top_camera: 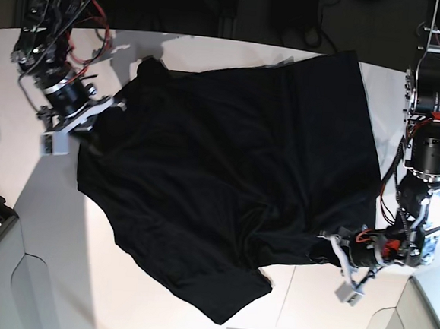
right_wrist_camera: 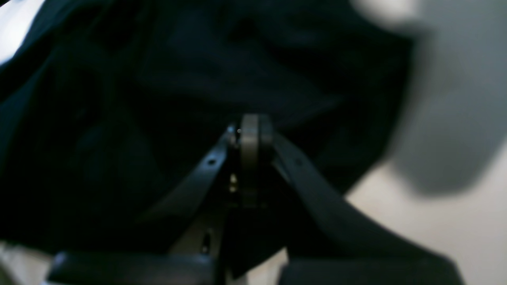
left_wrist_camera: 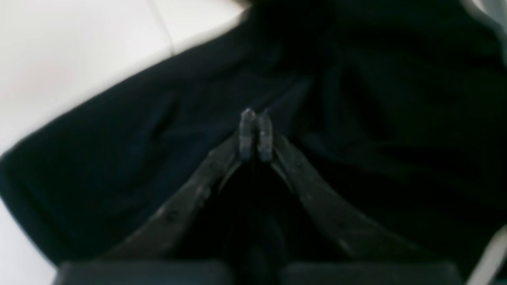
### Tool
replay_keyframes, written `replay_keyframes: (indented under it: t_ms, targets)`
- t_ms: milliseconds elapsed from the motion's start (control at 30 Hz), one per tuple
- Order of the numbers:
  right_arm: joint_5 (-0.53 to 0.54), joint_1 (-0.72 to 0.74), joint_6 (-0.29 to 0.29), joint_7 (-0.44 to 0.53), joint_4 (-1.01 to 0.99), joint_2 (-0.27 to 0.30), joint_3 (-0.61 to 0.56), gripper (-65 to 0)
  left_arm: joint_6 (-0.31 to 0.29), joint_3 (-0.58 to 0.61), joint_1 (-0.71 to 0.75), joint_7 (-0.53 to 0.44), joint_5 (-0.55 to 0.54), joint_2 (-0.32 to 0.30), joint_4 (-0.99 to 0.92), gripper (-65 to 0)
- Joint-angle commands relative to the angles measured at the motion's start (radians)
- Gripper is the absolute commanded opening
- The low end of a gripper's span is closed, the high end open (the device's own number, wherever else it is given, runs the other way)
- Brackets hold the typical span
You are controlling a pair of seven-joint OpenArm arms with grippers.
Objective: Layout the t-shirt on the table in an organized manner, then fold the t-shirt properly
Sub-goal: 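Pull the shirt edges apart with both grippers to flatten it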
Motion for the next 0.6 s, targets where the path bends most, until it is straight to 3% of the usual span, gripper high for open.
replay_keyframes:
  t_ms: [0,133,300,467,567]
  targets:
    - [0.008,0.038,0.004,0.028,0.017,0.008,0.010,-65.0,-0.021,-0.005,-0.014,0.018,-0.045,-0.029,0.040,-65.0]
    - [-0.050,0.162,-0.002,0.036,-0.069,0.008,0.008,-65.0,-0.038,-0.005,0.060,0.043,-0.126,-0.087,0.129,-65.0]
    - [-0.140,0.358,0.002,0.101,-0.371,0.011,0.007,-65.0,-0.038,-0.005,0.173,0.027,-0.133,-0.096,0.183,-65.0]
    - [-0.207,0.468,0.001,0.129,-0.618,0.017,0.006,-65.0,-0.038,-0.005,0.269,-0.172,0.072,-0.095,0.157,-65.0]
    - [-0.208,0.480,0.001,0.129,-0.679,0.022,0.006,-65.0,0.010,-0.005,0.269,-0.217,0.124,-0.096,0.079,-65.0]
